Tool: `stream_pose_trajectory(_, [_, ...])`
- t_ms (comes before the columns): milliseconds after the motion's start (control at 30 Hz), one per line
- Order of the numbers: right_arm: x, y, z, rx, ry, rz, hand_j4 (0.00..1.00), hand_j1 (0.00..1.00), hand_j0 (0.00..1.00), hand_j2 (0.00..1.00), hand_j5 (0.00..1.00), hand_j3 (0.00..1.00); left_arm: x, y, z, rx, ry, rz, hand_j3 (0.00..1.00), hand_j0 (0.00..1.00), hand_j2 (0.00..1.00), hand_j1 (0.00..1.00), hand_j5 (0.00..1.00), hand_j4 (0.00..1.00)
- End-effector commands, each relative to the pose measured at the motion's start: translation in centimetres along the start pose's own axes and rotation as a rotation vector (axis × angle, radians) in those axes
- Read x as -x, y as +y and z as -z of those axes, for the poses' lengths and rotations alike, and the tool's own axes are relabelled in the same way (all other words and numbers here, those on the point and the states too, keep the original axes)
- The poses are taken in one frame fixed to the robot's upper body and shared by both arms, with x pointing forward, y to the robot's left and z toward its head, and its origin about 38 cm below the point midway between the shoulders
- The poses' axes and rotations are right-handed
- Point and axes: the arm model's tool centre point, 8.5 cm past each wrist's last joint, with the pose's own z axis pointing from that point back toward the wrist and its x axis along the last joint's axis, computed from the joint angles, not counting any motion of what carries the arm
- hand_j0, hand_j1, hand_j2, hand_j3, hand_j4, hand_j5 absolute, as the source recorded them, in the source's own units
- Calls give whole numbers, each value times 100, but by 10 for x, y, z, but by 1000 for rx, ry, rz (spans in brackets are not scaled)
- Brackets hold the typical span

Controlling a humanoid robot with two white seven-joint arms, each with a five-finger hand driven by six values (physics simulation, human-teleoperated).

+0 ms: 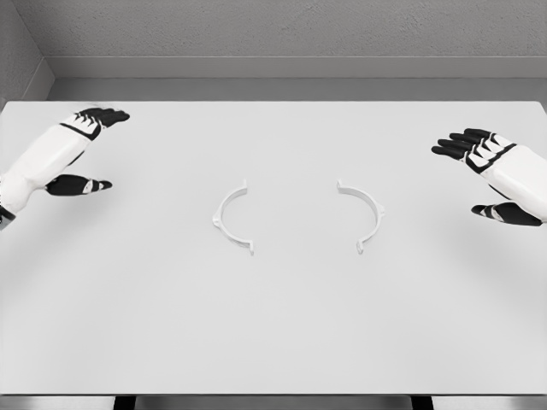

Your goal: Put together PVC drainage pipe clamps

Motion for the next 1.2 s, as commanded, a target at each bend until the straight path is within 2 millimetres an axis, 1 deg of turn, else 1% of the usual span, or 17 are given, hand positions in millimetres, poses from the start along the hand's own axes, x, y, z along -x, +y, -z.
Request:
stream_pose_trajectory(0, [0,1,0,0,1,6,100,100,100,100,100,100,-5,-3,3,7,-18,-6,100,100,100,100,100,100])
stream_pose_trajectory(100, [1,1,0,2,2,7,100,100,100,100,100,100,-6,-6,4,10,-21,-7,100,100,100,100,100,100])
stream_pose_trajectory(167, [1,1,0,-1,3,7,100,100,100,100,100,100,-15,-19,11,12,-39,-37,100,100,100,100,100,100])
stream_pose_trajectory(200, [5,7,0,-12,16,16,100,100,100,100,100,100,-18,-24,15,13,-48,-50,100,100,100,100,100,100])
stream_pose_trajectory(233, [0,17,11,-37,-6,6,100,100,100,100,100,100,-20,-27,16,9,-50,-58,100,100,100,100,100,100])
stream_pose_trajectory(300, [-8,35,52,-85,-65,-32,100,100,100,100,100,100,-23,-34,21,1,-53,-78,100,100,100,100,100,100])
stream_pose_trajectory(400, [-3,53,83,-101,-55,-31,100,100,100,100,100,100,-32,-49,30,24,-74,-102,100,100,100,100,100,100])
stream_pose_trajectory(433, [-3,60,91,-113,-61,-16,100,100,100,100,100,100,-33,-50,37,31,-83,-86,100,100,100,100,100,100])
stream_pose_trajectory(533, [0,67,96,-133,-44,-3,100,100,100,100,100,100,-35,-56,47,35,-86,-94,100,100,100,100,100,100])
stream_pose_trajectory(567, [5,68,99,-143,-26,-14,100,100,100,100,100,100,-35,-57,47,36,-86,-96,100,100,100,100,100,100])
stream_pose_trajectory(600, [4,72,104,-148,-19,-4,100,100,100,100,100,100,-36,-60,47,44,-90,-95,100,100,100,100,100,100])
stream_pose_trajectory(667, [8,75,107,-156,12,4,100,100,100,100,100,100,-38,-63,48,50,-95,-96,100,100,100,100,100,100])
stream_pose_trajectory(767, [10,79,111,-154,34,15,100,100,100,100,100,100,-48,-73,55,67,-120,-113,100,100,100,100,100,100])
stream_pose_trajectory(833, [8,83,118,-160,33,21,100,100,100,100,100,100,-51,-76,56,80,-128,-94,100,100,100,100,100,100])
stream_pose_trajectory(933, [8,88,119,-172,37,28,100,100,100,100,100,100,-60,-83,60,93,-151,-97,100,100,100,100,100,100])
stream_pose_trajectory(1033, [9,94,122,-188,42,39,100,100,100,100,100,100,-62,-86,61,96,-156,-98,100,100,100,100,100,100])
stream_pose_trajectory(1167, [7,94,125,-189,35,37,100,100,100,100,100,100,-62,-85,62,95,-155,-97,100,100,100,100,100,100])
